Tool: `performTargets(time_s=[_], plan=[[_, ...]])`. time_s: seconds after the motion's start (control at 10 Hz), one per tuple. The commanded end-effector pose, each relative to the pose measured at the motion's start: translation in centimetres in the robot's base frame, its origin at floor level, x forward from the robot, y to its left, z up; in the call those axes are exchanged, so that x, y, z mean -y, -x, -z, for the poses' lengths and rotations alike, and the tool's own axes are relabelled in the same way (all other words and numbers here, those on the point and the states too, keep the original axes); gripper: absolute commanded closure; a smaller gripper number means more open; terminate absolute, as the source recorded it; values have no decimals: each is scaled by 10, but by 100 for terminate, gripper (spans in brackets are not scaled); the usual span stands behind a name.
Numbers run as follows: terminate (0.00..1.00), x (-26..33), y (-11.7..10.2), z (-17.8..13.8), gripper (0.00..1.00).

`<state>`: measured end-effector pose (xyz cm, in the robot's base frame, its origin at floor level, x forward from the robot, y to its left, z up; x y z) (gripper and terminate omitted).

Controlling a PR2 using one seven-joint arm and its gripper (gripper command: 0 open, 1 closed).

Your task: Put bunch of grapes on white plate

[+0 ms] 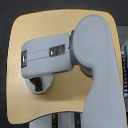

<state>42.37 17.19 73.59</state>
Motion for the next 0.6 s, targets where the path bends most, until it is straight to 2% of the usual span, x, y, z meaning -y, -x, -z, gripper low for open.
performTargets(time_s=[0.0, 0.5], plan=[[0, 0, 5, 6, 100], [0, 1, 4, 20, 100]])
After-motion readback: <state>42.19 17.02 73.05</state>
